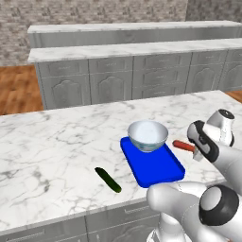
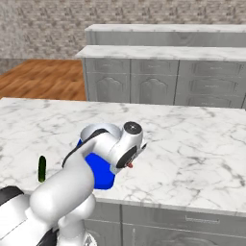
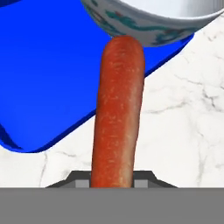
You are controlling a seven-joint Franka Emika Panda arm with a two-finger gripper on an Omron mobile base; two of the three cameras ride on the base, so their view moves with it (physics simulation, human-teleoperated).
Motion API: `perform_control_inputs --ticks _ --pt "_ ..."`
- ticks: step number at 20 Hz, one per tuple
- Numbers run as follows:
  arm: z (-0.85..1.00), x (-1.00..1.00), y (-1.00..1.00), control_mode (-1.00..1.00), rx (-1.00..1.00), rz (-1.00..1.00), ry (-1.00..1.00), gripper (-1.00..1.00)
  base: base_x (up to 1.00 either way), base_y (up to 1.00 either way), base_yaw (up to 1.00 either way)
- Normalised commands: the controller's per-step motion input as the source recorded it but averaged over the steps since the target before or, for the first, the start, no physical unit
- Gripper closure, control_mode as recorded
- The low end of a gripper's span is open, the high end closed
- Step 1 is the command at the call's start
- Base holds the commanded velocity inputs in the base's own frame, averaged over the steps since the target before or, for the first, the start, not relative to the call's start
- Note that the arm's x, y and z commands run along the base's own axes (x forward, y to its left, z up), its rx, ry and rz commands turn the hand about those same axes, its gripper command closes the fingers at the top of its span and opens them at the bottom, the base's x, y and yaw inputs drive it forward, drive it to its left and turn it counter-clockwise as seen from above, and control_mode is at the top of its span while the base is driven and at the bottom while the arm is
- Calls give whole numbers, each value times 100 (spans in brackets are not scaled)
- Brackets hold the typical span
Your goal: Place the two vegetables and bowl onto the tray for setting up a vegetable dip station.
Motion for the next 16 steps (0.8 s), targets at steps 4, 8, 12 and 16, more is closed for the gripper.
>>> perform_control_inputs --ticks 4,8,12,16 --pt "0 -10 31 -100 -4 16 3 100 0 0 0" --pt "0 -9 54 -100 -10 16 1 100 0 0 0" --pt "0 -9 28 -100 -2 -6 -4 100 0 0 0" --pt "0 -15 27 -100 0 -12 -7 100 0 0 0"
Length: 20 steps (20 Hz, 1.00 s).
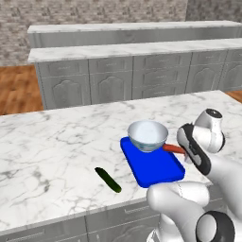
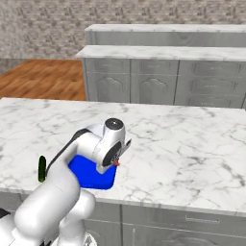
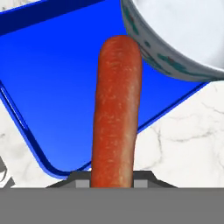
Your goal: Place the two vegetables and bowl onto the tray for setting up a vegetable dip station.
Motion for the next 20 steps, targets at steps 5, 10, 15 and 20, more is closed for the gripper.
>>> perform_control_inputs --ticks 5,10,15,20 --pt "-1 -11 48 -100 -1 -3 -12 100 0 0 0" --pt "-10 -20 56 -100 -6 8 -10 100 0 0 0" --pt "-12 -17 39 -100 -4 16 -6 100 0 0 0" --pt "-16 1 12 -100 0 13 0 100 0 0 0"
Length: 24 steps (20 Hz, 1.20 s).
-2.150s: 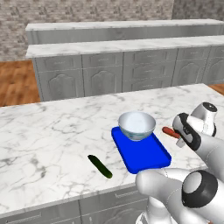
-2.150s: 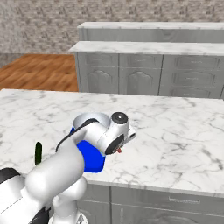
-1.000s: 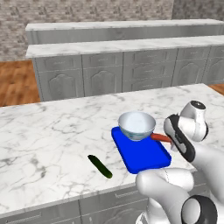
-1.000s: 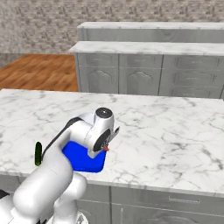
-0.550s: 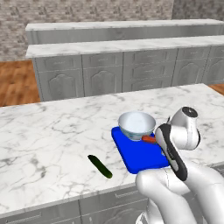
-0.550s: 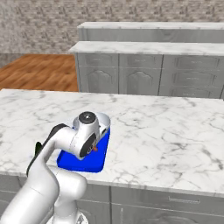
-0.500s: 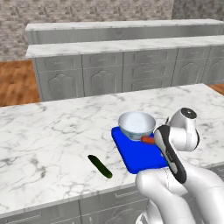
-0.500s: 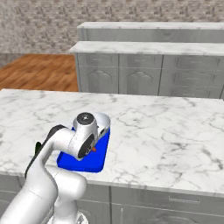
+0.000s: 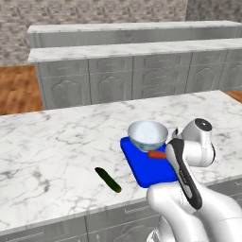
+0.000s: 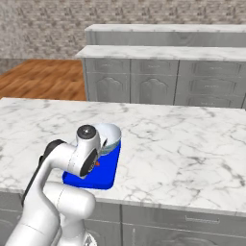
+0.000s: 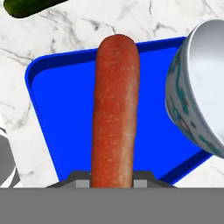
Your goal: Place the two vegetables and bowl onto the tray for setting up a vegetable dip station.
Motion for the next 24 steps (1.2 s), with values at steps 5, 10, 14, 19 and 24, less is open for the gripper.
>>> perform_control_inputs --ticks 5,10,14,19,24 --pt "-17 1 9 -100 -1 8 1 100 0 0 0" --pt "-9 0 7 -100 0 0 0 100 0 0 0" --pt "-14 7 2 -100 0 0 -1 100 0 0 0" --pt "-35 1 0 -100 0 0 -1 100 0 0 0" --pt "-23 0 3 -100 0 0 -2 100 0 0 0"
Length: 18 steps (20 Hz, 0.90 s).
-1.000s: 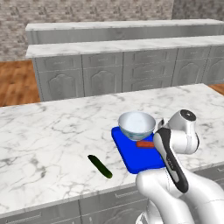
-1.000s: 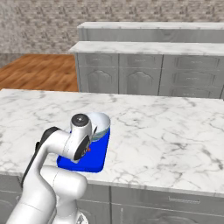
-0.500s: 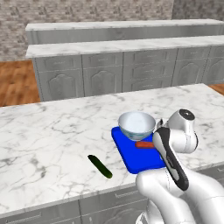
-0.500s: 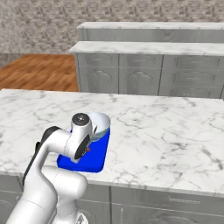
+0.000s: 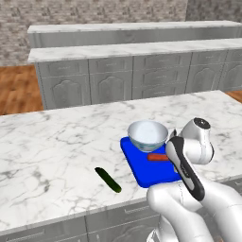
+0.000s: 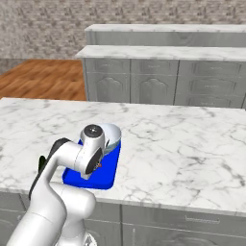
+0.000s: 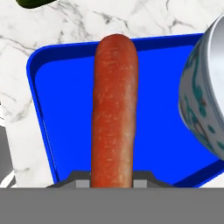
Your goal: Place the two vegetables and bowl onto the tray for setting up a vegetable dip station.
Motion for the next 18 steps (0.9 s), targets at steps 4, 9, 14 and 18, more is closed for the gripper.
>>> perform_control_inputs --ticks 4,9,14,18 --pt "-14 0 8 -100 0 0 0 100 0 0 0" --pt "-16 0 9 -100 0 0 0 -100 0 0 0" --pt "-11 0 4 -100 0 0 -1 -100 0 0 0" --pt "-5 0 0 -100 0 0 -2 -100 0 0 0"
